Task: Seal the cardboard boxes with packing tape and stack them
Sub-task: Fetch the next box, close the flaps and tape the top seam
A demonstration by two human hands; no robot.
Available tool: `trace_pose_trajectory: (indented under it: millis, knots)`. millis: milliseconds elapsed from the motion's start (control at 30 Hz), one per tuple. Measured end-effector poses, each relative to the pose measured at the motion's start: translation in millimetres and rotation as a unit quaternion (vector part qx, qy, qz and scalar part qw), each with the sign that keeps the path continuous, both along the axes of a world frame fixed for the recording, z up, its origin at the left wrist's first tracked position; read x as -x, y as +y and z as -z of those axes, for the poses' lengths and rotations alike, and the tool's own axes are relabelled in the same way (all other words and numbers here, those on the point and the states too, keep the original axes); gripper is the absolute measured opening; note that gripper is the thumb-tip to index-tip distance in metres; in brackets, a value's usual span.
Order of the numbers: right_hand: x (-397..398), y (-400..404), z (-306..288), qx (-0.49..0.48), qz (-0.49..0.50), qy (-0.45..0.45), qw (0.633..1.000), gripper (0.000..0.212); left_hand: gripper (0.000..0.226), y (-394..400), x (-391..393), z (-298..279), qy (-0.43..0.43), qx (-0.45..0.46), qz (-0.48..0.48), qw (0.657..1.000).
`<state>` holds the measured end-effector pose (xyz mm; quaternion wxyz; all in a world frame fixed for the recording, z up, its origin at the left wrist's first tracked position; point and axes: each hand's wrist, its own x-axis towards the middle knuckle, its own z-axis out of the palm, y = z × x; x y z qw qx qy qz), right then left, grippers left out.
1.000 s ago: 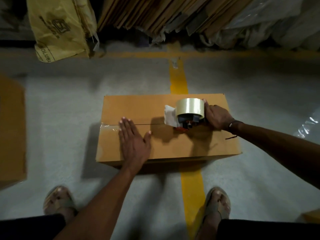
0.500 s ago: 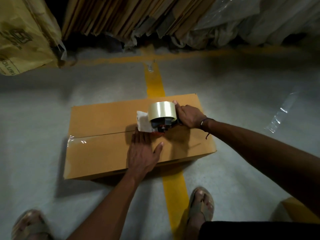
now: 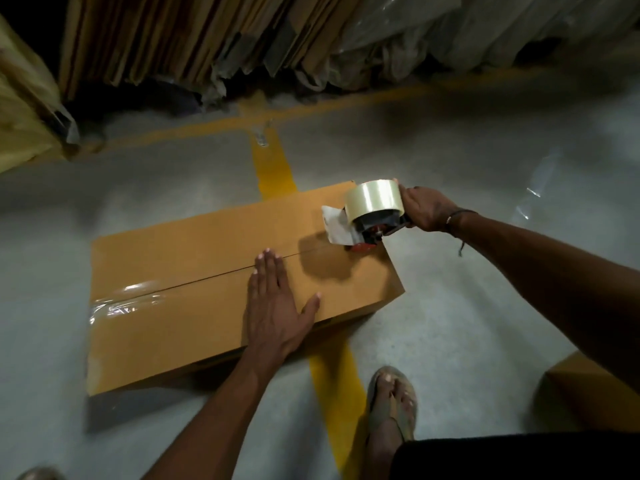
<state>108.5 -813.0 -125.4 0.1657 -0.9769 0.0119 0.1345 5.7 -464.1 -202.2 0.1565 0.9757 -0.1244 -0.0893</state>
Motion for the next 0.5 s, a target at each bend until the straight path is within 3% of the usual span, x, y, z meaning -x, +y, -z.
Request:
trace_pose_trajectory:
  millis: [100,233,500]
  knots:
    - [2.1,-0.6,0.7,-0.017,0.003,-0.002,1.000,0.085,0.129,-62.4,3.2,-14.5,0.027,0.027,0.060,0.997]
    - [3.2,1.9,2.1,-0.018,0.009,0.003,1.000,0.089,0.149,-123.3,9.4,-12.8,0.061,0.038,0.026,0.997]
    - [15.1,16.7,5.5,-0.011,0.043,-0.019,0.999,0.084,0.134,-77.1,0.9,7.6,0.001,-0.020,0.135,0.991]
